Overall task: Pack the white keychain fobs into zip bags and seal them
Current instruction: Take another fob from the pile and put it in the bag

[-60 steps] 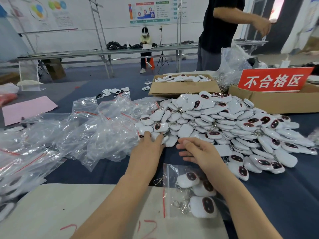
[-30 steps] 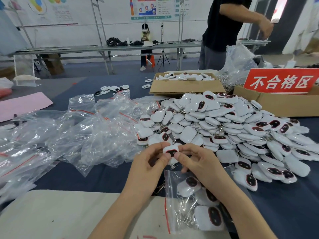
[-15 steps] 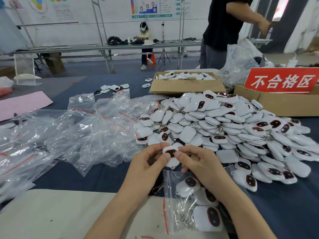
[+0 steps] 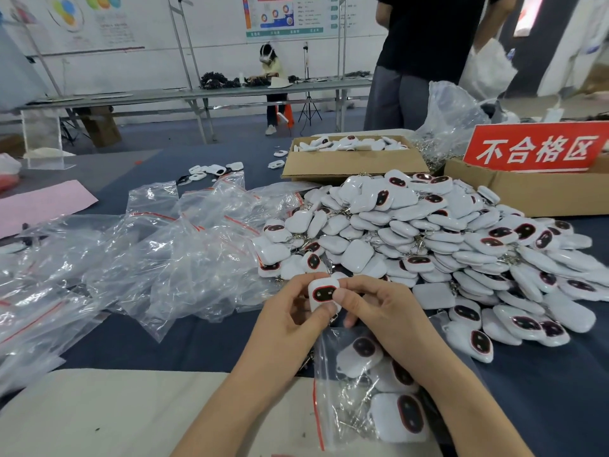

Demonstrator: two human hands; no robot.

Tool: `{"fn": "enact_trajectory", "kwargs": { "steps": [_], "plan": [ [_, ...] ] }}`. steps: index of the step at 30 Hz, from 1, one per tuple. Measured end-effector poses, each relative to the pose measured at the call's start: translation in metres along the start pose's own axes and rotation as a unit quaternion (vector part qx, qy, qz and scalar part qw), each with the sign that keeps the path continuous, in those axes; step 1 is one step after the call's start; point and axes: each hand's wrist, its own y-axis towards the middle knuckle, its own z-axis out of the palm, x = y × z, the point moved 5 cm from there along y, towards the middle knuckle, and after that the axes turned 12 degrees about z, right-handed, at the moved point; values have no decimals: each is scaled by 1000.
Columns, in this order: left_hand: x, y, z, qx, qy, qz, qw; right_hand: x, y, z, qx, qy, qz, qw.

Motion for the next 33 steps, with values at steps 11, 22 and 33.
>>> {"fn": "enact_trajectory", "kwargs": {
  "steps": [11,22,33],
  "plan": [
    [-2,-1,-1,2,10,13,1000,-2,0,0,28,38,9,999],
    [1,0,-6,-62,-28,-19,997,-1,1,0,24,53,7,998],
    [-3,-5,-6,-89,76,26,993,4,-5,-5,54,84,-27,995]
  ]
}}
